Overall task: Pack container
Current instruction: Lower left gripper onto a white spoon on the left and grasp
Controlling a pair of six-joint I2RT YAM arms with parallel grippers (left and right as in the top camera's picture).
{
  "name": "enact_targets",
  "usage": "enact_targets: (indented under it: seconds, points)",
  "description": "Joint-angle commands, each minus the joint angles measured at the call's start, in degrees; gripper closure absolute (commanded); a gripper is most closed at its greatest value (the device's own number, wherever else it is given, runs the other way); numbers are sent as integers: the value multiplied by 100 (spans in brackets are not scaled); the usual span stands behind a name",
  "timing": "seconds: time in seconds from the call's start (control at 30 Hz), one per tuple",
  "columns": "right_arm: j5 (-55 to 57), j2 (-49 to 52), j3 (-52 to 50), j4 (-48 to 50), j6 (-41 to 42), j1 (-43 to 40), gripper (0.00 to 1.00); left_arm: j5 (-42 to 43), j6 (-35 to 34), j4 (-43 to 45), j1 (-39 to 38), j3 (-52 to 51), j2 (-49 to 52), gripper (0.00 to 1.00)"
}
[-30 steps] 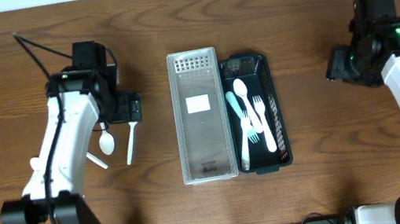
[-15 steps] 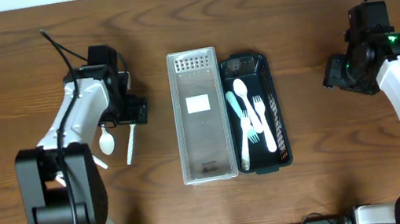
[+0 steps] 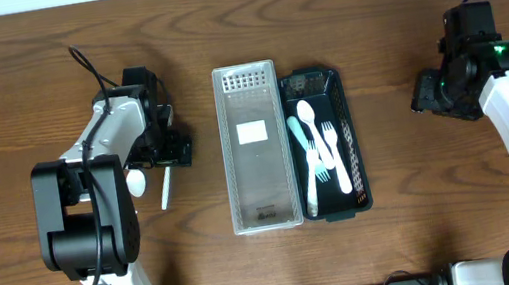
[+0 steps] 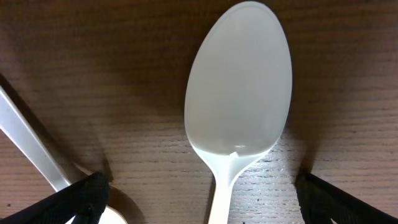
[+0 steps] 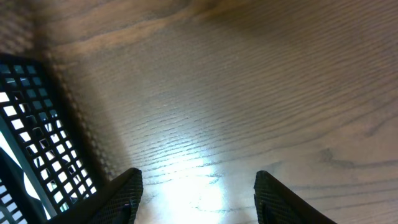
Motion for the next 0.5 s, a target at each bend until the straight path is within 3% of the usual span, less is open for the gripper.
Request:
enact_targets:
  seconds: [0.0, 0.1, 0.47]
  points:
    - [2, -26, -20, 9, -24, -44, 39, 63, 59, 13, 9, -81, 214, 1]
    - [2, -26, -20, 9, -24, -42, 39, 247, 59, 15, 9, -83, 214, 9]
    - [2, -26, -20, -20, -22, -52, 39, 254, 31, -179, 9, -81, 214, 69]
